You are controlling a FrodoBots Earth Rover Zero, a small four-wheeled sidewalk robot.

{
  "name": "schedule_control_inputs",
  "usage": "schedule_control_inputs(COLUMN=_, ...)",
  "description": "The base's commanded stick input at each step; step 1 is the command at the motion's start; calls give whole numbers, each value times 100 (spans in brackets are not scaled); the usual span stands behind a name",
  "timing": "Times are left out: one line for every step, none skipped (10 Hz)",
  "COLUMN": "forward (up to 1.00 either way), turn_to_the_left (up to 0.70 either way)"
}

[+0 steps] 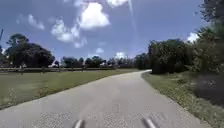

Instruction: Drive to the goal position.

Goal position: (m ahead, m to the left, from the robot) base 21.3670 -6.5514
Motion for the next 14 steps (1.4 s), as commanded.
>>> schedule_control_inputs(forward=50, turn_to_the_left=0)
schedule_control_inputs(forward=50, turn_to_the_left=0)
schedule_control_inputs(forward=50, turn_to_the_left=0)
schedule_control_inputs(forward=50, turn_to_the_left=0)
schedule_control_inputs(forward=50, turn_to_the_left=0)
schedule_control_inputs(forward=50, turn_to_the_left=0)
schedule_control_inputs(forward=50, turn_to_the_left=0)
schedule_control_inputs(forward=50, turn_to_the_left=0)
schedule_control_inputs(forward=50, turn_to_the_left=0)
schedule_control_inputs(forward=50, turn_to_the_left=0)
schedule_control_inputs(forward=50, turn_to_the_left=0)
schedule_control_inputs(forward=50, turn_to_the_left=0)
schedule_control_inputs(forward=50, turn_to_the_left=0)
schedule_control_inputs(forward=50, turn_to_the_left=0)
